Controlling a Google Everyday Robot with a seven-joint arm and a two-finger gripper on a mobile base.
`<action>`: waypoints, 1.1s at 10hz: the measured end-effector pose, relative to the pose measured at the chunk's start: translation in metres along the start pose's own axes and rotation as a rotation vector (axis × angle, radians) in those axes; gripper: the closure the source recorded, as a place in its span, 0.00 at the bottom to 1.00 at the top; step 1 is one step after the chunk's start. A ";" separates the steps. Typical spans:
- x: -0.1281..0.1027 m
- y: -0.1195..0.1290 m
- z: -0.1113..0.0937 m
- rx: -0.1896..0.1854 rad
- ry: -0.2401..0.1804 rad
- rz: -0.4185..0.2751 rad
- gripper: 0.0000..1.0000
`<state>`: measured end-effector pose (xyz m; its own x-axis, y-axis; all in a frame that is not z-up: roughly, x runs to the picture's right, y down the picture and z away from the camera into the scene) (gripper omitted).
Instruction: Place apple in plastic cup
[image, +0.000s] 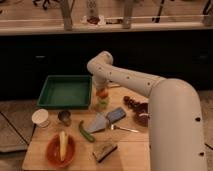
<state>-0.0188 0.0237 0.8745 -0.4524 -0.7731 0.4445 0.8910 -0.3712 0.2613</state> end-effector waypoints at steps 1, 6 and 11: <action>0.000 -0.001 0.003 0.002 -0.001 0.010 1.00; 0.002 0.000 0.007 0.002 -0.014 0.023 0.76; 0.001 0.001 0.008 0.023 -0.021 0.022 0.27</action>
<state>-0.0186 0.0262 0.8818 -0.4337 -0.7699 0.4682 0.8998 -0.3421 0.2710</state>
